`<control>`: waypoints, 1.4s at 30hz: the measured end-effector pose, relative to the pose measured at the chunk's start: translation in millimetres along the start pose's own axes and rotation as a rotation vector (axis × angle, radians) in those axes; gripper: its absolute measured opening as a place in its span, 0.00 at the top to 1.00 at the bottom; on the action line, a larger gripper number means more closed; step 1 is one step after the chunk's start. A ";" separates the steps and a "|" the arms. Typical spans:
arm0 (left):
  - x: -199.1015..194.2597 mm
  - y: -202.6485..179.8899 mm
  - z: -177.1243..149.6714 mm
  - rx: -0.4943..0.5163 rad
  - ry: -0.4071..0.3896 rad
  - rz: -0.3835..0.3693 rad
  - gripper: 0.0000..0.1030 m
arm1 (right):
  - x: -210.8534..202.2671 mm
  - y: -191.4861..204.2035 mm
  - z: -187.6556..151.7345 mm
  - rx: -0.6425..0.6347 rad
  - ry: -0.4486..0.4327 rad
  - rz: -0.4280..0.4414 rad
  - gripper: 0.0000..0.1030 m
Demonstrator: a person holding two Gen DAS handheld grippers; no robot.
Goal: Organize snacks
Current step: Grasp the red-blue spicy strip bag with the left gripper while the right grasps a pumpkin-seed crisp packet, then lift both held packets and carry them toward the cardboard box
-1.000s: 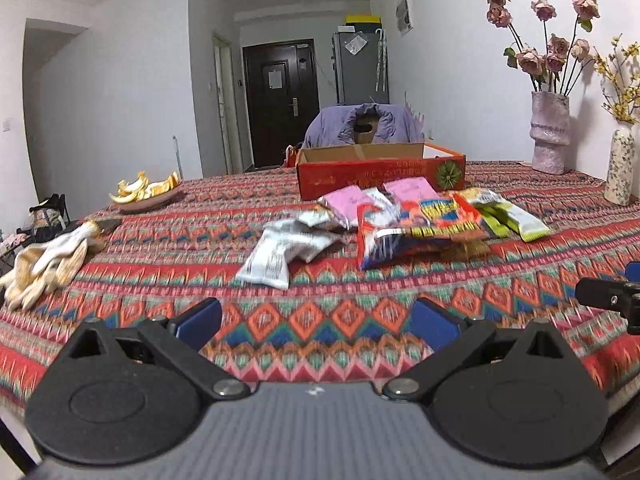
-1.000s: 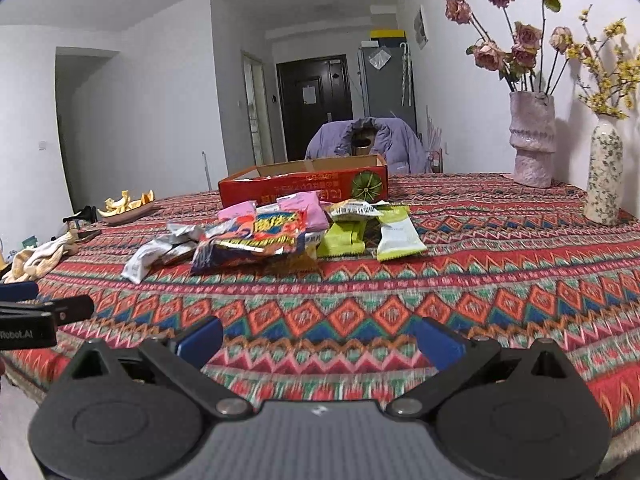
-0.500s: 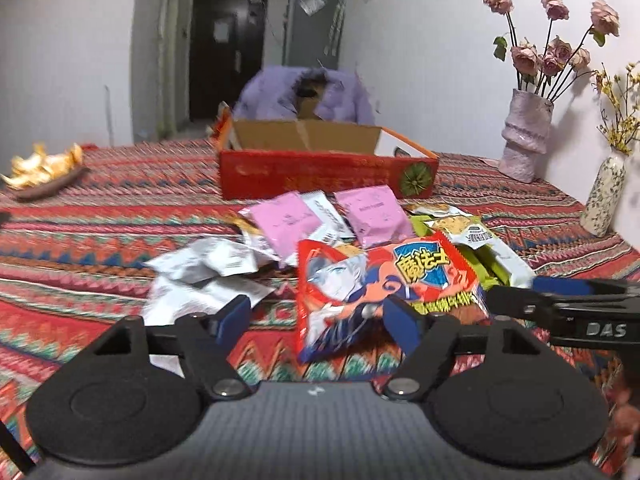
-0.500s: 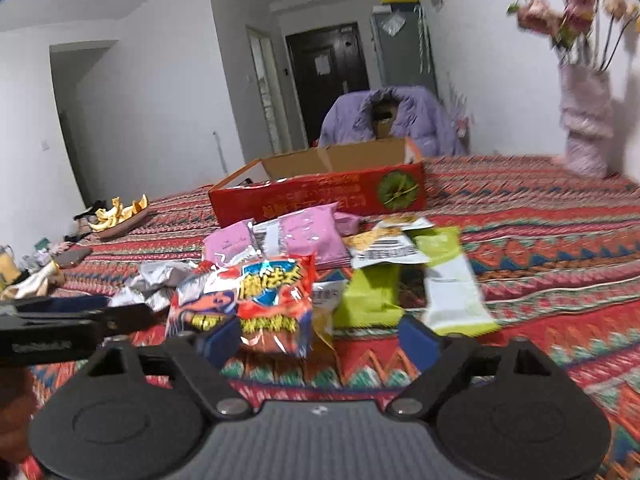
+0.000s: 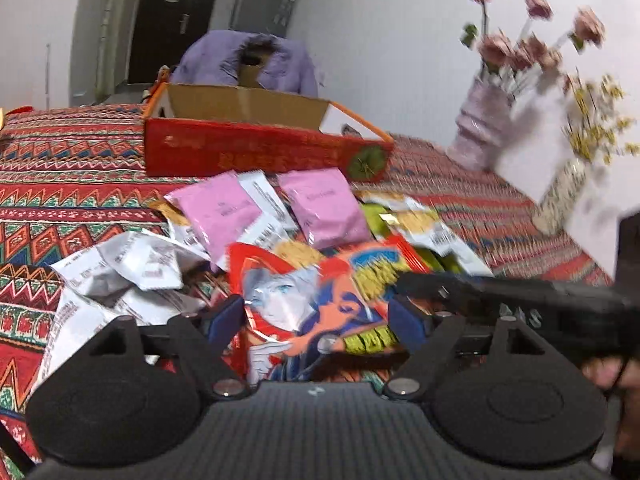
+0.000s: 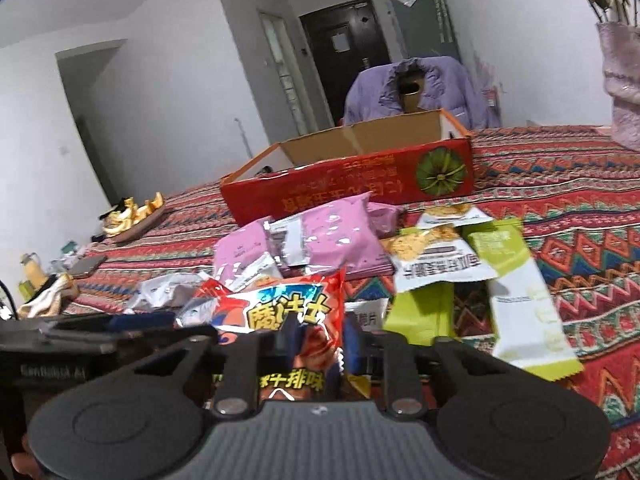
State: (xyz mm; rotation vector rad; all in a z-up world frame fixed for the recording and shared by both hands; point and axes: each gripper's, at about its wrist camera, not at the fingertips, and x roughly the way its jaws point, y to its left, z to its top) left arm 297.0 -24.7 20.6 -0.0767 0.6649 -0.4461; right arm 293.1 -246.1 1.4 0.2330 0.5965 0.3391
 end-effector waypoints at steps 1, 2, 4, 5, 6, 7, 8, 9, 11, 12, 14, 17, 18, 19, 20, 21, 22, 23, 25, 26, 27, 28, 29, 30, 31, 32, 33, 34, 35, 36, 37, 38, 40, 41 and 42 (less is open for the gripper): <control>-4.7 -5.6 -2.7 0.032 0.005 0.027 0.22 | 1.5 -0.5 0.9 -0.011 0.008 0.011 0.79; -11.7 -12.0 -6.6 0.074 -0.004 0.057 0.21 | 2.5 -1.6 1.9 -0.019 0.017 0.025 0.79; -25.6 -23.0 -12.5 0.143 -0.031 0.107 0.17 | 4.5 -4.9 4.5 -0.016 0.019 0.053 0.79; -31.3 -28.3 -14.2 0.180 -0.044 0.119 0.15 | 6.1 -5.9 5.4 -0.009 0.022 0.065 0.79; -36.3 -32.3 -15.0 0.211 -0.061 0.125 0.12 | 8.1 -7.0 6.6 0.005 0.022 0.080 0.77; -39.5 -34.5 -14.6 0.235 -0.089 0.128 0.09 | 10.7 -7.3 8.1 0.017 0.021 0.093 0.77; -40.0 -34.5 -13.0 0.246 -0.108 0.124 0.04 | 12.3 -6.0 9.0 0.016 0.020 0.098 0.76; -36.7 -34.6 -9.6 0.262 -0.107 0.111 0.03 | 13.0 -4.2 10.7 0.009 0.019 0.100 0.73; -21.6 -36.2 -1.4 0.323 -0.074 0.041 0.03 | 7.7 -3.2 13.9 -0.003 -0.002 0.092 0.68; -12.5 -37.3 1.7 0.363 -0.053 0.011 0.03 | 1.4 -4.8 15.8 -0.005 -0.021 0.083 0.63; 7.1 -42.2 4.5 0.459 -0.012 -0.013 0.03 | -11.5 -11.1 18.5 -0.013 -0.054 0.031 0.55; 31.8 -47.8 1.2 0.577 0.028 -0.017 0.02 | -30.0 -26.4 17.5 -0.039 -0.096 -0.116 0.50; 37.8 -48.3 -0.5 0.591 0.036 -0.015 0.02 | -33.2 -31.4 17.1 -0.044 -0.102 -0.159 0.48; 44.5 -48.2 -1.2 0.595 0.044 -0.014 0.02 | -35.5 -36.9 17.1 -0.045 -0.103 -0.193 0.47; 51.7 -47.0 -2.3 0.589 0.058 -0.014 0.02 | -36.8 -40.3 17.5 -0.042 -0.104 -0.208 0.47; 55.5 -45.9 -3.4 0.581 0.064 -0.010 0.04 | -37.4 -43.8 19.2 -0.038 -0.106 -0.210 0.47; 56.0 -44.8 -4.7 0.570 0.060 -0.003 0.08 | -37.3 -45.4 21.1 -0.041 -0.110 -0.210 0.47; 53.8 -42.6 -5.6 0.561 0.049 -0.006 0.25 | -35.2 -44.4 23.4 -0.057 -0.113 -0.211 0.47; 47.8 -36.5 -4.4 0.511 0.039 -0.016 0.34 | -25.8 -40.1 27.6 -0.095 -0.099 -0.205 0.39; 43.7 -33.3 -2.2 0.473 0.043 -0.017 0.36 | -16.5 -37.4 30.1 -0.117 -0.081 -0.198 0.37; 39.0 -31.2 -0.9 0.438 0.048 -0.010 0.37 | -5.6 -34.7 32.6 -0.136 -0.062 -0.195 0.33; 32.9 -29.7 1.1 0.405 0.047 -0.001 0.38 | 6.1 -32.8 34.8 -0.152 -0.034 -0.196 0.30; 24.8 -27.4 3.2 0.377 0.040 0.010 0.38 | 17.7 -31.6 36.7 -0.170 -0.005 -0.200 0.30; 16.0 -25.8 4.3 0.344 0.026 0.026 0.38 | 27.1 -30.0 36.8 -0.187 0.017 -0.206 0.30; 7.8 -25.6 5.8 0.317 0.014 0.040 0.38 | 34.6 -28.5 37.1 -0.200 0.034 -0.220 0.33; -2.0 -24.4 6.9 0.284 0.000 0.056 0.38 | 38.3 -26.9 36.2 -0.210 0.034 -0.230 0.35; -11.3 -23.5 7.5 0.257 -0.011 0.070 0.38 | 38.6 -25.6 35.4 -0.215 0.032 -0.234 0.44; -19.5 -22.4 8.3 0.231 -0.022 0.086 0.38 | 36.0 -24.6 35.0 -0.212 0.024 -0.232 0.49; -26.0 -21.1 9.0 0.204 -0.030 0.101 0.38 | 31.6 -24.2 33.9 -0.205 0.011 -0.226 0.50; -32.7 -19.9 8.3 0.181 -0.035 0.112 0.38 | 26.4 -24.4 33.1 -0.200 0.005 -0.217 0.58; -36.9 -18.4 6.8 0.161 -0.038 0.118 0.38 | 18.8 -23.7 32.3 -0.194 -0.003 -0.209 0.61; -41.3 -17.9 3.9 0.144 -0.036 0.122 0.38 | 9.8 -22.2 31.0 -0.195 -0.020 -0.208 0.65; -48.3 -19.5 -3.8 0.122 -0.035 0.135 0.38 | -10.3 -15.5 25.5 -0.208 -0.041 -0.215 0.81; -52.0 -20.8 -7.5 0.115 -0.035 0.141 0.38 | -19.4 -12.7 22.7 -0.214 -0.045 -0.215 0.81; -56.2 -23.4 -11.2 0.112 -0.039 0.140 0.38 | -29.3 -9.4 18.1 -0.220 -0.049 -0.211 0.82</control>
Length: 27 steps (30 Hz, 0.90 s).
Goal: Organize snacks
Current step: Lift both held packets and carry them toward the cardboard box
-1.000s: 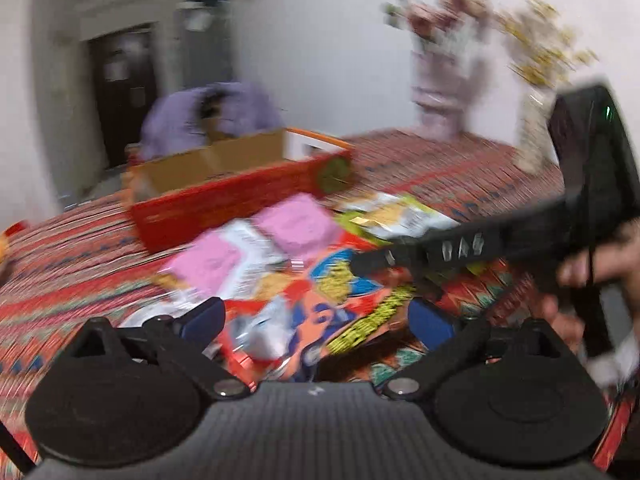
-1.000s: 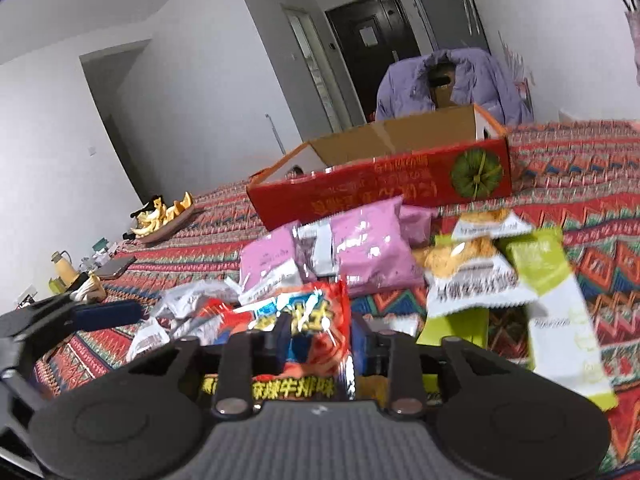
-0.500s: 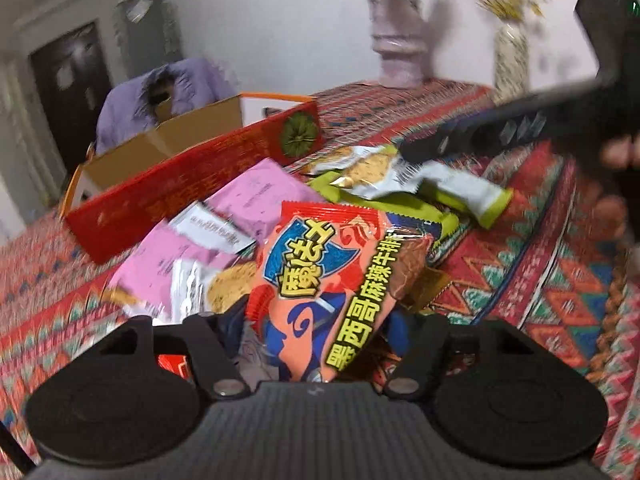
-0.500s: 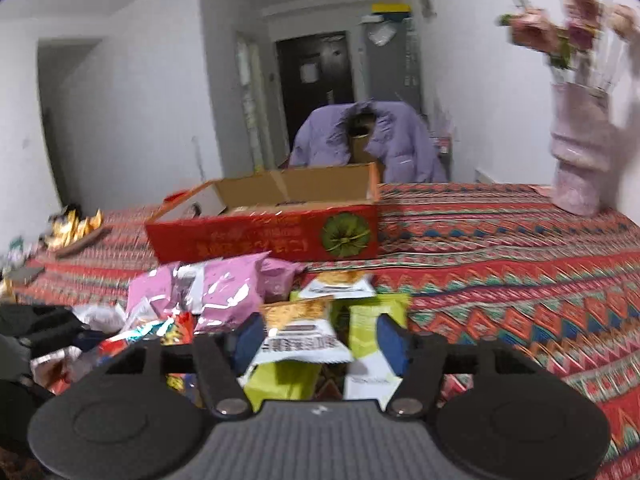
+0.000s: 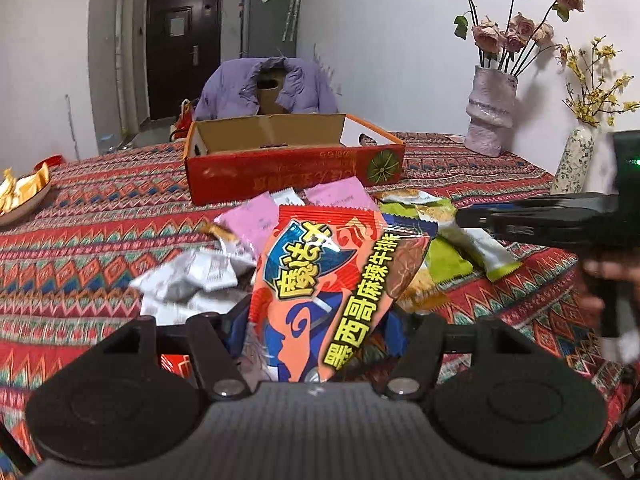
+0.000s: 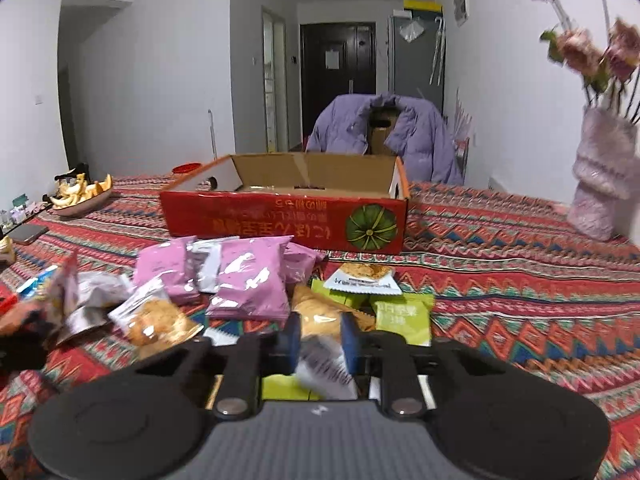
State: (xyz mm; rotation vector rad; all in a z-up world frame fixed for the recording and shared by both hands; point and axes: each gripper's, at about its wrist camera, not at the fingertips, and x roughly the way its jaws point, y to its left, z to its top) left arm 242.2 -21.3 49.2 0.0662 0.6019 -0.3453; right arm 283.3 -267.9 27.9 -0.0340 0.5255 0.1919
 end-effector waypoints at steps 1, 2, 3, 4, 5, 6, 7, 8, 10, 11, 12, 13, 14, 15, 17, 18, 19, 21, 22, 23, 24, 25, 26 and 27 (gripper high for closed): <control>-4.9 -2.6 -3.0 -0.001 -0.007 -0.004 0.38 | -11.0 2.2 -4.2 -0.001 -0.003 0.003 0.84; -9.1 -5.6 -6.5 0.000 -0.015 -0.005 0.38 | -22.4 4.7 -9.6 0.001 0.000 0.004 0.84; -14.7 -8.7 -9.3 0.002 -0.022 -0.006 0.38 | -31.9 6.9 -14.4 0.002 0.003 0.007 0.85; -18.6 -11.5 -11.2 0.005 -0.027 -0.006 0.38 | -39.3 8.7 -18.8 0.002 0.002 0.012 0.86; -21.3 -13.7 -14.2 0.007 -0.030 -0.001 0.38 | -46.6 11.2 -23.6 0.000 0.001 0.019 0.86; -23.2 -16.2 -15.9 0.008 -0.031 0.007 0.38 | -50.9 12.0 -26.8 0.003 -0.001 0.022 0.86; -24.3 -17.9 -16.9 0.008 -0.030 0.019 0.38 | -52.9 10.8 -28.7 0.017 -0.010 0.021 0.85; -23.4 -18.5 -16.6 0.007 -0.027 0.030 0.38 | -51.9 8.2 -28.4 0.038 -0.029 0.021 0.84; -22.2 -17.9 -15.4 -0.007 -0.019 0.054 0.38 | -41.5 -4.4 -23.3 0.101 -0.054 0.044 0.49; -22.1 -16.3 -14.1 -0.017 -0.023 0.061 0.38 | -30.7 -12.9 -17.9 0.137 -0.047 0.060 0.41; -21.4 -14.6 -12.5 -0.028 -0.027 0.070 0.38 | -21.0 -19.4 -13.4 0.155 -0.037 0.070 0.39; -20.2 -13.0 -10.8 -0.036 -0.025 0.085 0.38 | -7.6 -25.4 -7.1 0.162 -0.026 0.085 0.40; -19.6 -10.1 -8.5 -0.045 -0.027 0.097 0.38 | 3.9 -29.3 -2.9 0.176 -0.020 0.083 0.41; -19.3 -7.5 -6.9 -0.056 -0.030 0.105 0.38 | 15.8 -33.6 0.8 0.195 -0.008 0.083 0.40; -18.5 -2.2 -4.4 -0.079 -0.030 0.118 0.38 | 42.7 -42.8 4.9 0.243 0.029 0.079 0.41; -18.1 -0.1 -3.7 -0.087 -0.027 0.125 0.38 | 53.8 -44.7 4.0 0.253 0.056 0.067 0.44; -17.9 1.3 -3.4 -0.092 -0.025 0.133 0.38 | 60.7 -43.4 2.7 0.245 0.073 0.056 0.49; -17.0 3.0 -3.1 -0.090 -0.023 0.151 0.38 | 60.0 -30.0 -1.7 0.180 0.066 0.049 0.54; -16.1 4.0 -3.1 -0.087 -0.021 0.160 0.38 | 57.6 -22.9 -4.4 0.144 0.066 0.056 0.55; -14.2 4.6 -3.1 -0.086 -0.016 0.164 0.38 | 54.9 -17.2 -6.8 0.116 0.065 0.071 0.57; -11.8 5.2 -3.1 -0.088 -0.007 0.164 0.38 | 51.4 -12.3 -9.3 0.100 0.059 0.073 0.58; -9.4 5.5 -3.1 -0.089 0.000 0.160 0.38 | 47.8 -8.5 -10.7 0.085 0.052 0.063 0.59; -7.4 5.0 -3.0 -0.088 0.005 0.158 0.38 | 43.9 -5.9 -11.5 0.074 0.047 0.048 0.59; -6.1 3.8 -2.7 -0.084 0.007 0.158 0.38 | 39.6 -4.4 -11.9 0.068 0.043 0.037 0.59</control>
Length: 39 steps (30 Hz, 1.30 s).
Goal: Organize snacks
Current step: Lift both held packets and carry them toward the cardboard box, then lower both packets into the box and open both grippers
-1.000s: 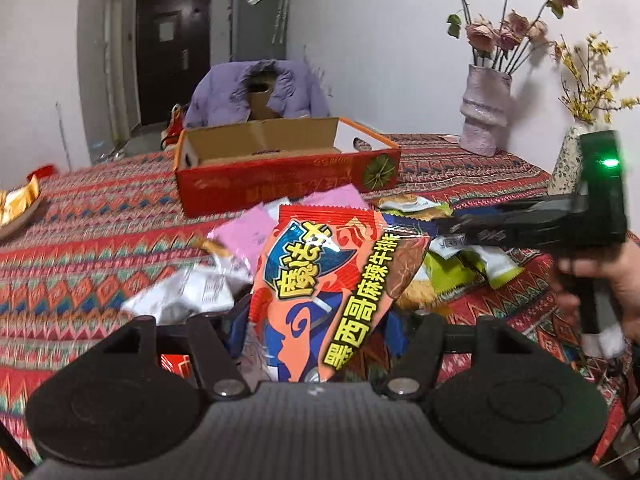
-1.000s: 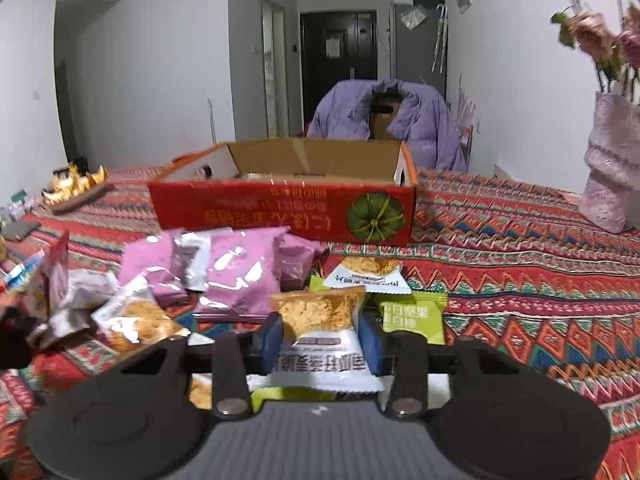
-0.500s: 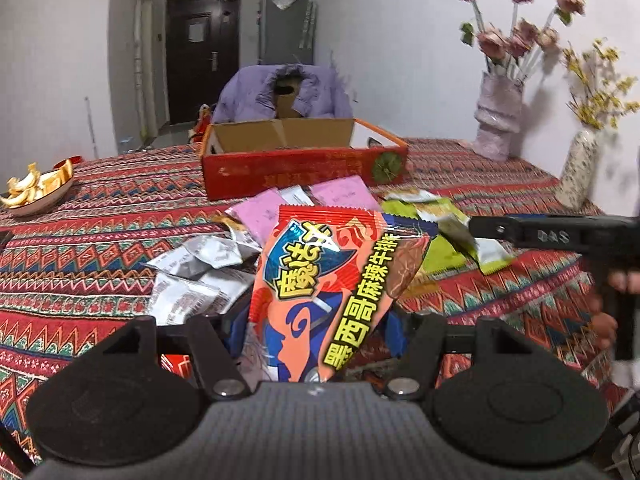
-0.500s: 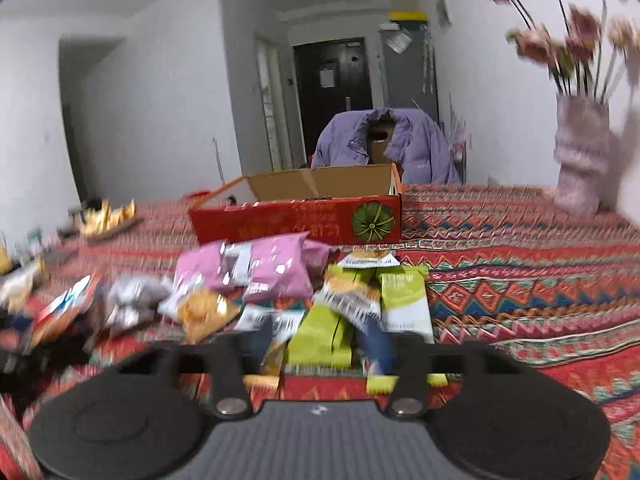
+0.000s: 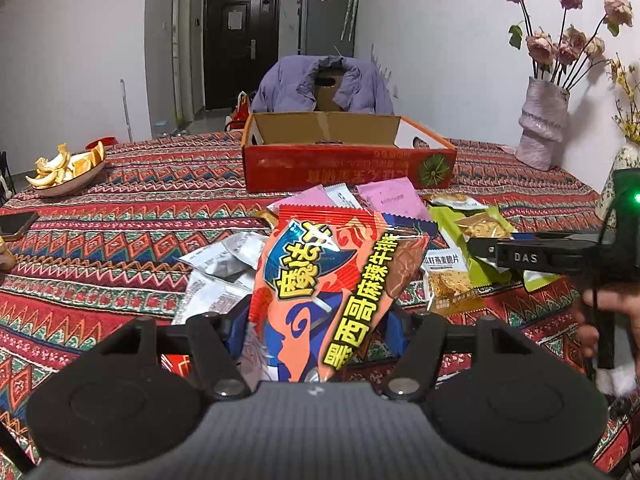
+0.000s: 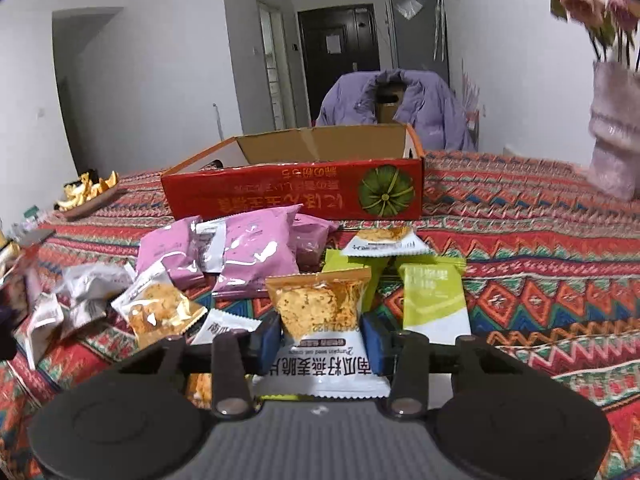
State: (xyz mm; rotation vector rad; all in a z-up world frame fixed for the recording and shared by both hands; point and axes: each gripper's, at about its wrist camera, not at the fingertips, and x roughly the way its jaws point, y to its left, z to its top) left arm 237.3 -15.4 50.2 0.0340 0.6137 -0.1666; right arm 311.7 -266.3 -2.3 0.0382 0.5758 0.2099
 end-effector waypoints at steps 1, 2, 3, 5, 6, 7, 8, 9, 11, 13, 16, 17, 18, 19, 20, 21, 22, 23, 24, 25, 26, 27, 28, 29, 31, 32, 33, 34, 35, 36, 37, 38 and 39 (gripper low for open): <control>0.0 -1.8 0.4 0.006 -0.001 -0.001 0.38 | -6.3 1.7 -0.3 -0.004 -0.006 -0.006 0.59; -1.1 -3.7 0.4 0.013 -0.006 -0.005 0.38 | -15.4 3.9 -1.3 -0.011 -0.018 -0.006 0.59; -2.8 -5.3 0.6 0.018 -0.012 -0.010 0.38 | -25.6 5.8 -3.0 -0.018 -0.031 0.001 0.59; -6.1 -7.1 1.0 0.018 -0.021 -0.018 0.38 | -46.2 8.8 -6.8 -0.014 -0.043 0.024 0.59; -7.0 -8.1 1.9 0.017 -0.021 -0.019 0.38 | -56.8 9.4 -8.6 -0.010 -0.048 0.034 0.59; -8.2 -8.8 2.6 0.016 -0.022 -0.022 0.38 | -67.4 9.9 -9.4 -0.010 -0.056 0.041 0.59; -8.7 -8.9 3.7 0.017 -0.026 -0.026 0.38 | -74.7 10.0 -8.1 -0.014 -0.063 0.043 0.59; -8.8 -9.5 4.5 0.021 -0.028 -0.030 0.38 | -81.3 10.2 -6.5 -0.019 -0.070 0.041 0.59; -8.3 -11.5 6.5 0.027 -0.035 -0.032 0.38 | -90.4 10.9 -2.8 -0.028 -0.088 0.038 0.59; -8.0 -12.5 9.4 0.024 -0.044 -0.035 0.38 | -96.3 10.3 1.3 -0.031 -0.104 0.033 0.59; -6.7 -10.5 20.6 0.020 -0.055 -0.041 0.38 | -100.9 5.8 10.8 -0.011 -0.129 0.048 0.59; -6.1 -9.6 26.0 0.024 -0.061 -0.043 0.38 | -100.9 2.8 16.4 0.003 -0.137 0.063 0.59; -5.3 -8.9 32.7 0.028 -0.071 -0.044 0.38 | -100.1 -0.8 23.2 0.018 -0.145 0.075 0.59; -3.9 -7.3 40.3 0.029 -0.081 -0.049 0.38 | -98.5 -4.7 32.5 0.025 -0.152 0.081 0.59; -1.2 -4.9 49.6 0.026 -0.090 -0.056 0.38 | -96.5 -6.4 39.9 0.023 -0.159 0.082 0.59; 2.4 -2.7 59.3 0.020 -0.095 -0.057 0.38 | -92.1 -9.4 50.1 0.022 -0.163 0.085 0.59; 7.6 0.2 69.3 0.008 -0.094 -0.050 0.38 | -87.7 -13.1 62.5 0.022 -0.166 0.094 0.59; 14.7 3.2 80.3 -0.004 -0.090 -0.030 0.38 | -83.1 -16.7 72.5 0.025 -0.165 0.108 0.59; 22.7 5.6 91.5 0.001 -0.086 -0.011 0.38 | -76.7 -21.0 84.4 0.033 -0.161 0.124 0.59; 30.4 7.1 101.8 0.017 -0.086 0.008 0.38 | -70.2 -24.7 94.5 0.040 -0.155 0.133 0.59; 37.4 9.7 111.2 0.029 -0.093 0.023 0.38 | -62.0 -28.4 106.0 0.040 -0.149 0.139 0.59; 45.3 12.5 121.9 0.036 -0.097 0.036 0.38 | -53.6 -31.8 116.5 0.038 -0.142 0.138 0.59; 54.3 15.5 133.6 0.039 -0.093 0.047 0.38 | -44.1 -36.2 128.5 0.038 -0.136 0.133 0.59; 64.9 20.0 147.1 0.033 -0.082 0.050 0.38 | -34.5 -40.9 140.2 0.037 -0.130 0.131 0.59; 87.8 30.3 171.7 0.013 -0.049 0.042 0.38 | -14.4 -50.0 163.2 0.046 -0.108 0.129 0.59; 101.5 35.3 184.8 0.002 -0.027 0.043 0.38 | -2.7 -54.3 175.9 0.048 -0.096 0.135 0.59; 114.4 38.9 195.7 -0.006 -0.009 0.049 0.38 | 8.9 -57.9 187.3 0.052 -0.083 0.139 0.59; 130.2 41.8 207.7 -0.008 0.010 0.052 0.38 | 23.1 -61.9 199.6 0.058 -0.063 0.142 0.59; 144.6 45.9 216.2 -0.015 0.026 0.057 0.38 | 39.6 -66.8 212.5 0.074 -0.042 0.147 0.59; 160.2 48.6 224.4 -0.025 0.044 0.067 0.38 | 53.4 -69.6 222.1 0.085 -0.026 0.151 0.59; 176.9 49.7 232.6 -0.023 0.064 0.076 0.38 | 72.0 -73.0 233.7 0.095 -0.002 0.157 0.59; 195.4 51.2 240.4 -0.025 0.086 0.090 0.38 | 90.6 -77.1 244.0 0.107 0.024 0.161 0.59; 213.8 52.2 247.5 -0.021 0.105 0.101 0.38 | 110.7 -79.2 252.9 0.112 0.052 0.158 0.59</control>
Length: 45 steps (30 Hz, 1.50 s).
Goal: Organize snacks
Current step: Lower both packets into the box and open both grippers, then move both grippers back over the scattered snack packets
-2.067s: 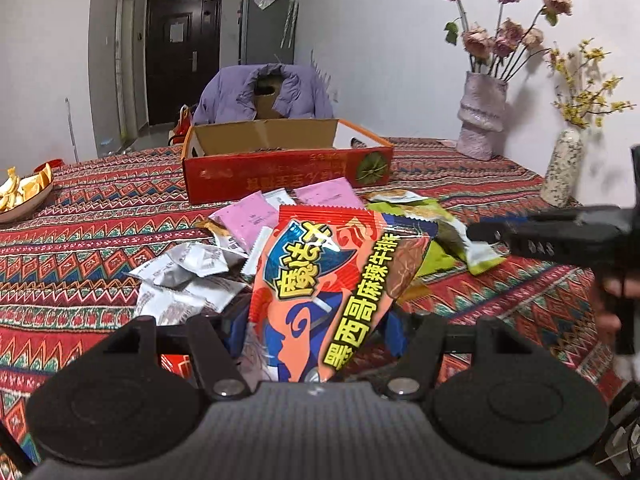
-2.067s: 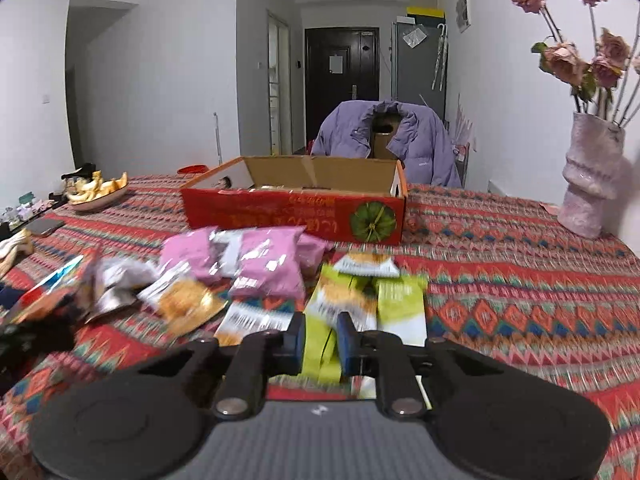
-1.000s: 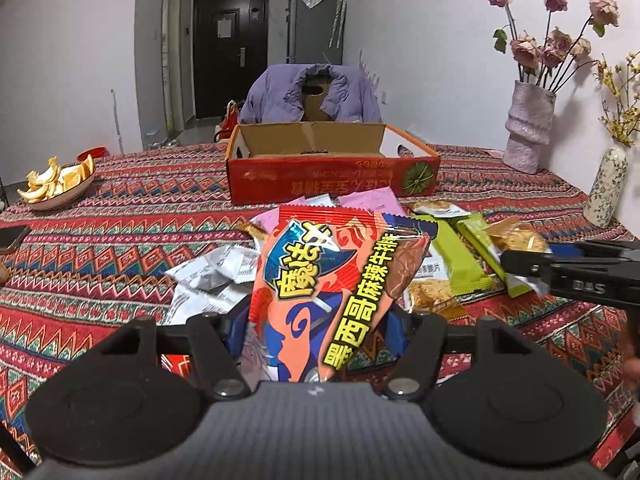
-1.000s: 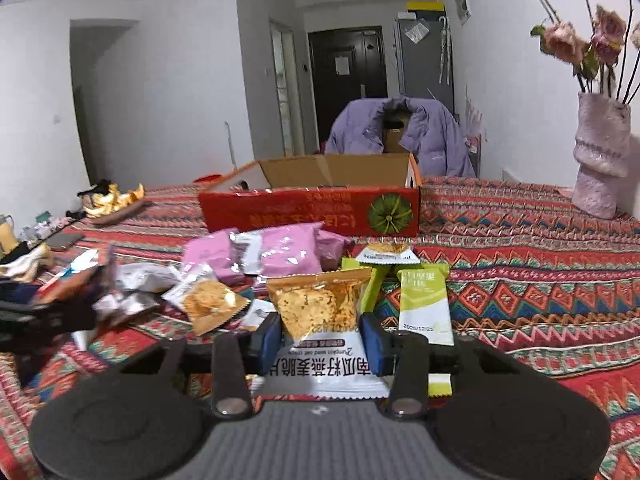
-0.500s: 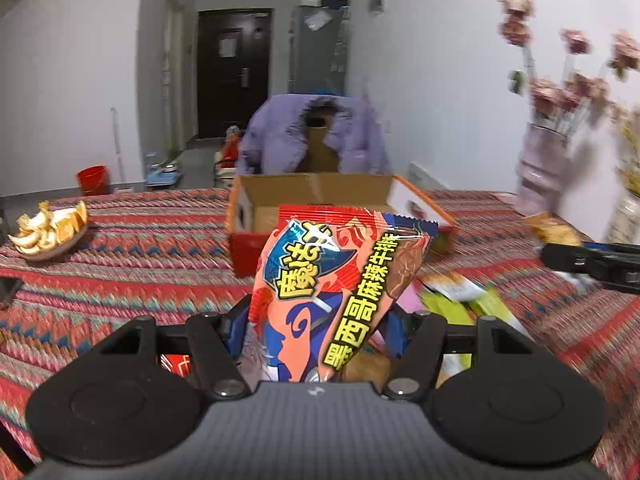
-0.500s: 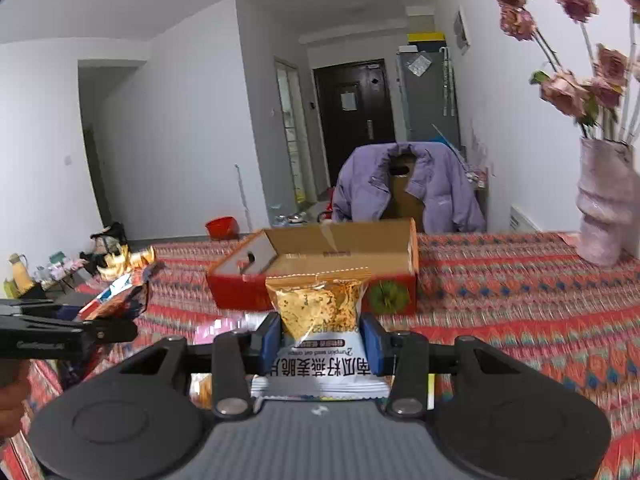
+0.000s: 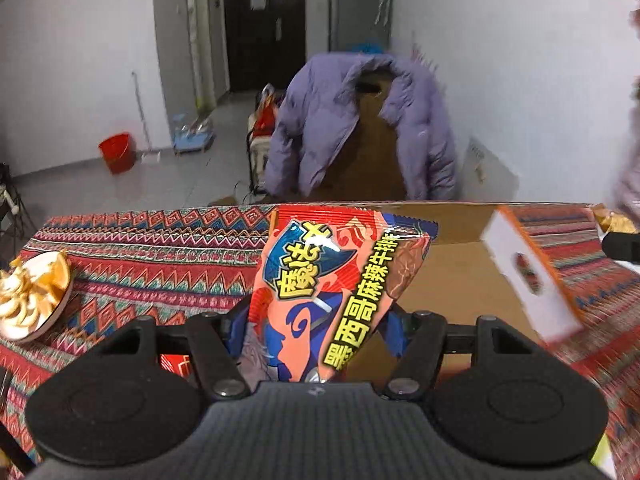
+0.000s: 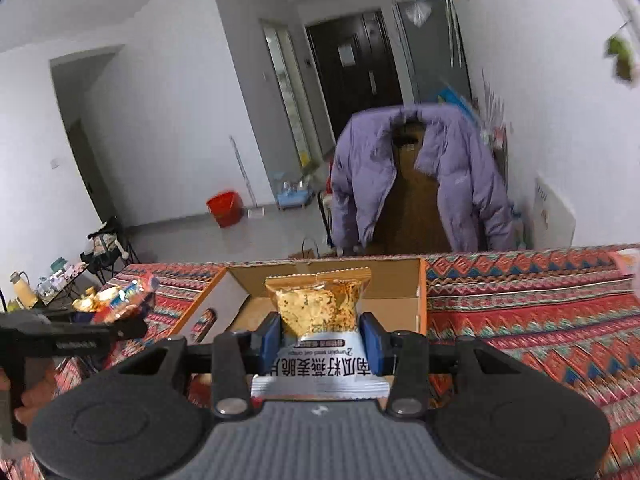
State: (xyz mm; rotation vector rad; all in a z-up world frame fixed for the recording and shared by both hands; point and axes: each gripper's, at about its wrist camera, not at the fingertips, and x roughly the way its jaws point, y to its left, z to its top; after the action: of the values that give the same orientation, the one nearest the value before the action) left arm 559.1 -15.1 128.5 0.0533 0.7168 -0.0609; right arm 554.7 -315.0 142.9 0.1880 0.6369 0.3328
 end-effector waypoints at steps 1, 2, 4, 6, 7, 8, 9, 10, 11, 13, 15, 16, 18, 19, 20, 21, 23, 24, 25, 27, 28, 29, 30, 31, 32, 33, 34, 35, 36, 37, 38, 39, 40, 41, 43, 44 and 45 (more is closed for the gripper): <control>18.9 -1.3 8.6 0.007 0.019 0.019 0.38 | 21.6 -3.6 9.3 0.005 0.036 -0.006 0.59; 35.5 -1.0 15.1 0.001 0.037 0.043 0.38 | 44.4 -6.9 16.5 0.009 0.067 -0.021 0.59; 72.0 -1.9 27.3 -0.003 0.086 0.067 0.38 | 92.4 -10.6 26.3 -0.017 0.124 -0.093 0.59; 105.4 -4.6 34.2 -0.013 0.131 0.106 0.38 | 131.7 -14.0 28.3 -0.026 0.170 -0.152 0.59; 118.9 -8.0 34.8 -0.009 0.142 0.125 0.36 | 151.1 -15.8 27.5 -0.031 0.199 -0.171 0.59; 127.4 -14.0 35.5 0.016 0.119 0.147 0.35 | 166.4 -16.9 24.9 -0.039 0.217 -0.189 0.59; 134.3 -21.2 35.4 0.060 0.098 0.161 0.34 | 180.2 -16.6 23.4 -0.057 0.234 -0.211 0.59; 140.7 -26.4 35.7 0.090 0.095 0.163 0.34 | 192.7 -15.6 20.9 -0.090 0.243 -0.236 0.59; 145.8 -27.7 36.1 0.090 0.104 0.149 0.34 | 202.0 -13.9 18.2 -0.117 0.241 -0.263 0.58; 157.0 -25.1 35.5 0.063 0.138 0.124 0.32 | 212.8 -11.2 14.3 -0.174 0.215 -0.328 0.55; 162.9 -24.0 32.0 0.060 0.135 0.105 0.24 | 216.7 -9.7 9.4 -0.200 0.190 -0.339 0.47; 164.0 -24.0 30.4 0.067 0.127 0.096 0.24 | 216.0 -9.3 7.7 -0.204 0.187 -0.329 0.42; 162.6 -23.3 29.0 0.075 0.112 0.070 0.22 | 212.2 -8.4 6.9 -0.203 0.166 -0.308 0.37; 160.5 -21.5 29.7 0.065 0.099 0.060 0.20 | 208.7 -8.7 7.7 -0.199 0.150 -0.301 0.30; 161.1 -19.9 30.8 0.056 0.088 0.056 0.18 | 208.1 -10.5 10.5 -0.192 0.141 -0.301 0.24; 159.2 -19.4 31.9 0.048 0.078 0.053 0.18 | 206.5 -13.3 12.1 -0.180 0.137 -0.288 0.21; 156.0 -17.7 35.4 0.037 0.075 0.042 0.17 | 200.8 -18.0 10.3 -0.148 0.133 -0.272 0.21; 152.6 -16.5 36.1 0.030 0.071 0.042 0.16 | 197.8 -17.8 8.9 -0.142 0.124 -0.267 0.22; 147.3 -14.9 35.8 0.029 0.061 0.042 0.15 | 195.9 -17.8 7.7 -0.139 0.122 -0.266 0.21; 137.1 -11.8 33.9 0.039 0.030 0.037 0.15 | 190.5 -17.4 5.4 -0.134 0.111 -0.262 0.21; 130.7 -9.8 32.7 0.044 0.020 0.039 0.15 | 186.4 -16.5 5.6 -0.131 0.099 -0.254 0.21; 125.0 -8.1 33.9 0.047 0.015 0.040 0.15 | 181.4 -15.8 6.6 -0.127 0.093 -0.242 0.21; 119.8 -5.5 36.3 0.047 0.013 0.038 0.15 | 173.9 -14.5 8.6 -0.120 0.082 -0.231 0.21; 111.7 -3.0 38.4 0.049 0.012 0.032 0.15 | 163.7 -13.0 11.7 -0.108 0.065 -0.219 0.21; 101.0 0.1 41.2 0.050 0.008 0.028 0.14 | 152.9 -10.3 15.6 -0.099 0.056 -0.209 0.21; 90.4 3.0 43.7 0.046 -0.003 0.028 0.13 | 142.0 -7.3 19.7 -0.097 0.050 -0.199 0.21; 77.8 6.0 46.5 0.042 -0.014 0.032 0.12 | 126.9 -1.6 23.8 -0.108 0.042 -0.192 0.21; 63.9 8.4 48.6 0.038 -0.027 0.036 0.11 | 114.2 4.2 26.5 -0.125 0.035 -0.193 0.20; 51.4 11.5 50.6 0.030 -0.036 0.038 0.10 | 99.2 11.4 29.1 -0.149 0.026 -0.199 0.18; 37.5 14.1 51.6 0.024 -0.041 0.035 0.10 | 83.0 18.3 30.9 -0.174 0.018 -0.206 0.14; 21.8 16.6 51.0 0.018 -0.045 0.029 0.07 | 66.0 24.7 31.5 -0.201 0.007 -0.212 0.13; 7.4 18.6 48.1 0.011 -0.051 0.025 0.06 | 47.9 30.6 30.1 -0.227 -0.013 -0.217 0.11; -9.8 20.4 41.9 0.005 -0.060 0.020 0.06 | 28.1 36.1 26.4 -0.249 -0.032 -0.224 0.09; -23.6 21.9 35.6 -0.001 -0.073 0.013 0.06 | 13.9 39.6 23.0 -0.261 -0.039 -0.227 0.09; -54.8 24.2 19.1 -0.003 -0.098 0.001 0.06 | -18.4 44.8 11.3 -0.270 -0.044 -0.229 0.09; -73.2 25.7 8.2 -0.004 -0.113 -0.008 0.06 | -35.7 47.1 3.5 -0.270 -0.052 -0.227 0.09; -89.1 27.7 -1.6 -0.007 -0.134 -0.022 0.06 | -54.4 49.1 -5.6 -0.270 -0.064 -0.223 0.09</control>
State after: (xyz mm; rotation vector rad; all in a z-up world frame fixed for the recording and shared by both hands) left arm 493.1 15.9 186.6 0.0341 0.5840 -0.0827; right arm 498.2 -288.6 181.8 -0.1297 0.5373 0.1936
